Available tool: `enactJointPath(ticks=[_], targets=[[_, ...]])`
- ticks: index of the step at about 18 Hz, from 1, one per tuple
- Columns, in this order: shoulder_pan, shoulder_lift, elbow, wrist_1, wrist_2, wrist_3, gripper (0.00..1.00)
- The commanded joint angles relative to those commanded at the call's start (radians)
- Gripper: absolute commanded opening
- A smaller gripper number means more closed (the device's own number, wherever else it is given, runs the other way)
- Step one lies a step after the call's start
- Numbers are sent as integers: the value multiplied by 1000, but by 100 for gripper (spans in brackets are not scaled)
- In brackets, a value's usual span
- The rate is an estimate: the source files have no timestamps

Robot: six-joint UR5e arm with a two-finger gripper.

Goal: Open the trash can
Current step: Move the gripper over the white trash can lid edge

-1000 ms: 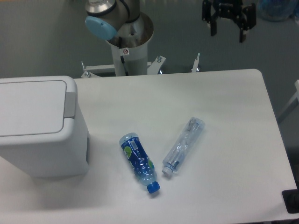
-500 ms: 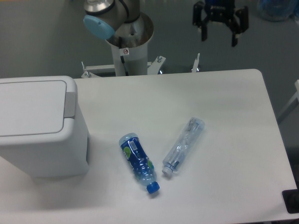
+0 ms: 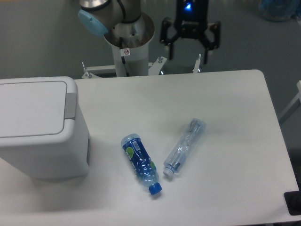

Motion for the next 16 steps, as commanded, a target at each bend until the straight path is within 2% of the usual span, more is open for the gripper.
enactJointPath(ticks=[4,6,9,11,16], targets=[[-75,-31,-3,104,-83,-167,100],[-147,-70,3,153,-83,-218,100],[-203,-103,17,227,-85,-324,100],[-250,-135,21,274,-80,-338,100],[-331,-205,49,305,-75,-355,100]])
